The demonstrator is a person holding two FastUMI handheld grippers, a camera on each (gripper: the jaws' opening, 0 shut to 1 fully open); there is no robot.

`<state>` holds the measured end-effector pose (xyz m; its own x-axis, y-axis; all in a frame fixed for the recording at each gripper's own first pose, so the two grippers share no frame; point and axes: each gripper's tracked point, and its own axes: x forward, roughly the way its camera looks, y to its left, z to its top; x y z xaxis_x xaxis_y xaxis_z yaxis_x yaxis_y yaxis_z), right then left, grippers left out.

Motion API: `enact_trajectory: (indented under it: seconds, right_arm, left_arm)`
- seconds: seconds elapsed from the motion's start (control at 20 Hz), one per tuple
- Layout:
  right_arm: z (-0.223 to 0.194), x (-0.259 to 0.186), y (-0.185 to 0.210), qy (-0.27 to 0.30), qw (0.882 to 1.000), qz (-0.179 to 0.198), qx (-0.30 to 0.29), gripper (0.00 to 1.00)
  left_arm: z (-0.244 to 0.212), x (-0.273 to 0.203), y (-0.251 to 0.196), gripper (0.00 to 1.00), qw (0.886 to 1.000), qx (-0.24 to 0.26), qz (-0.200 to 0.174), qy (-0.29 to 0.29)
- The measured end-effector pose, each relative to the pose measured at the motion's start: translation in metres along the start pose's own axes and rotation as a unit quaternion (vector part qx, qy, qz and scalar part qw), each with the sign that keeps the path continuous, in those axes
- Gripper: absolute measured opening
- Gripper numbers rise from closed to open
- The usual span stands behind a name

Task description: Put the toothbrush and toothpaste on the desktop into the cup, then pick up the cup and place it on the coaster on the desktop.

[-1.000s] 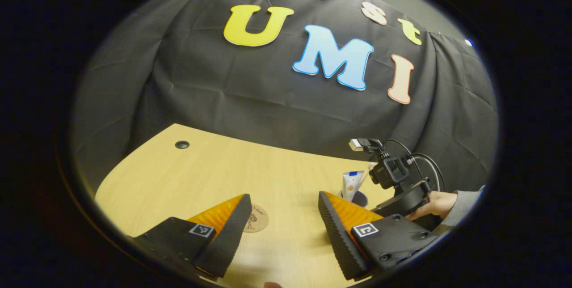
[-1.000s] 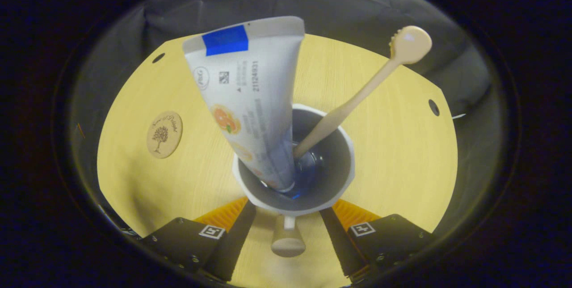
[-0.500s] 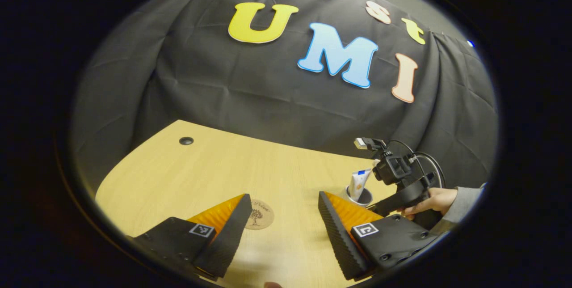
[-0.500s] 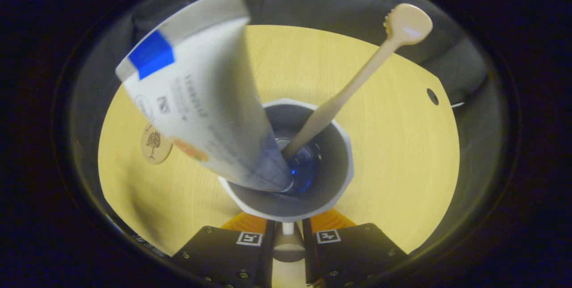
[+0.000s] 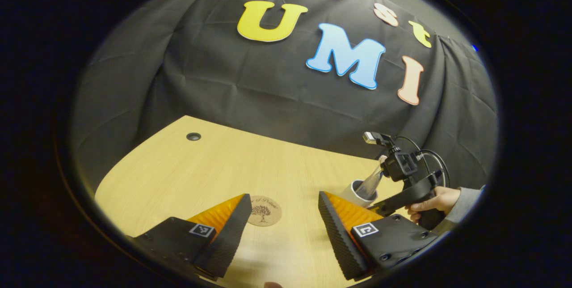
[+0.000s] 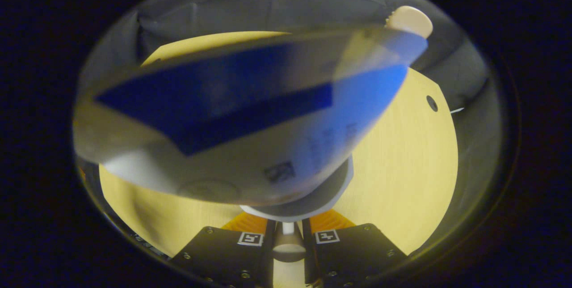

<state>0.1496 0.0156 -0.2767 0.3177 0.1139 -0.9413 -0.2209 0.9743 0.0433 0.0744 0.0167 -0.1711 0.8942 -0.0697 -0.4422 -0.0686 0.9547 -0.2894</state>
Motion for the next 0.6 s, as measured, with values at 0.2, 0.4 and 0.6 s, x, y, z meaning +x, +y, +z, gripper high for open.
enact_trajectory:
  seconds: [0.2,0.4,0.6]
  right_arm:
    - [0.006,-0.006,0.019,-0.005,1.0,0.007,-0.011,0.27]
    - [0.016,-0.01,0.052,-0.008,0.999,0.019,-0.029,0.27]
    - [0.023,-0.011,0.091,-0.006,0.998,0.034,-0.051,0.27]
  left_arm:
    - [-0.002,-0.01,0.015,0.96,1.0,-0.006,0.008,0.002]
    - [-0.004,-0.023,0.037,0.97,1.0,-0.014,0.018,0.004]
    - [-0.001,-0.036,0.059,0.96,0.999,-0.016,0.028,0.001]
